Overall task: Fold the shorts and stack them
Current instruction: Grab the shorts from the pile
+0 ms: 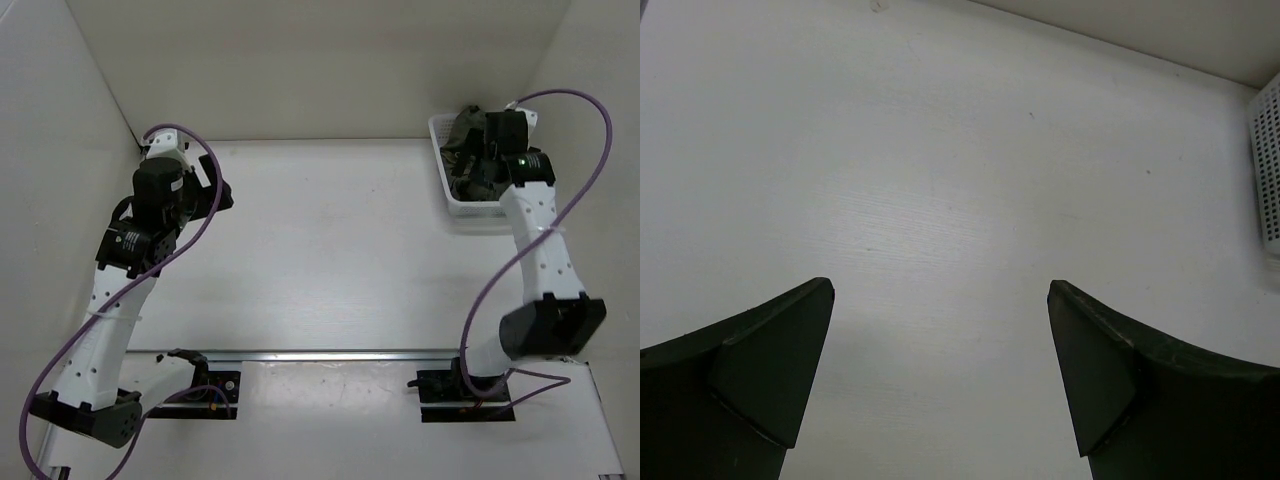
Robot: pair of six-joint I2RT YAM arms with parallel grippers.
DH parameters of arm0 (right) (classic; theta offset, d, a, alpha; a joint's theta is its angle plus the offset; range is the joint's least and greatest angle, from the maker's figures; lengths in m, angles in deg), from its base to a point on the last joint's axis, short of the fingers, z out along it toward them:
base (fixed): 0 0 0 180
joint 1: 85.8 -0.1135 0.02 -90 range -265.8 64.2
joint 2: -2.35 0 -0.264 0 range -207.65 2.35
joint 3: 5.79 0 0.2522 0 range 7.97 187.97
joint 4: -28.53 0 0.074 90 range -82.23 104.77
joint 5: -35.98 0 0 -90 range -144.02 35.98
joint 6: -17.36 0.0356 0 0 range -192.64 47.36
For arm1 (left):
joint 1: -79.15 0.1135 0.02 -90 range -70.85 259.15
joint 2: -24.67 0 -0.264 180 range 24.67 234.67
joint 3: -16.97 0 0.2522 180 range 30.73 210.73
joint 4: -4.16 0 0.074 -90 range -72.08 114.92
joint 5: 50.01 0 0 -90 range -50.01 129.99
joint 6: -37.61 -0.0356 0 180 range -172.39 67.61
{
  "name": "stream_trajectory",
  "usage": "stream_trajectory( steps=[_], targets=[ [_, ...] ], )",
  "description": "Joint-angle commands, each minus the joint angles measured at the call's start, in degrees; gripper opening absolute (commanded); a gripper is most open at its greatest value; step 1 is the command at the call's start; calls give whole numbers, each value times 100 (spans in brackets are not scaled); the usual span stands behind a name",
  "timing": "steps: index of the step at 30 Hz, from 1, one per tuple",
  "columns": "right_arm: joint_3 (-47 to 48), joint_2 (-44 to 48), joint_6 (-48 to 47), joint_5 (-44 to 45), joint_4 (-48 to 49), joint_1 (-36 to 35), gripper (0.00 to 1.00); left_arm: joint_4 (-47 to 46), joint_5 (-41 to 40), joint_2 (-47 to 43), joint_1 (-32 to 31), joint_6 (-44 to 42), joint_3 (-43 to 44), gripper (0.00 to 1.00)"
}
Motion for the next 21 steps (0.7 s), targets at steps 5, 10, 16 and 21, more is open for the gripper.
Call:
stream_trajectory(
  steps=[5,10,16,21],
  targets=[
    [1651,-2226,17,-1300,249,1060,99,209,315,390,3,-132,208,100],
    [2601,-3580,149,-2136,195,1448,94,384,68,513,3,-185,208,100],
    [3287,-4486,88,-2399,195,1448,76,490,-107,566,3,-237,270,100],
    [3288,-4645,88,-2532,195,1448,46,542,-107,619,3,-237,270,100]
  ],
)
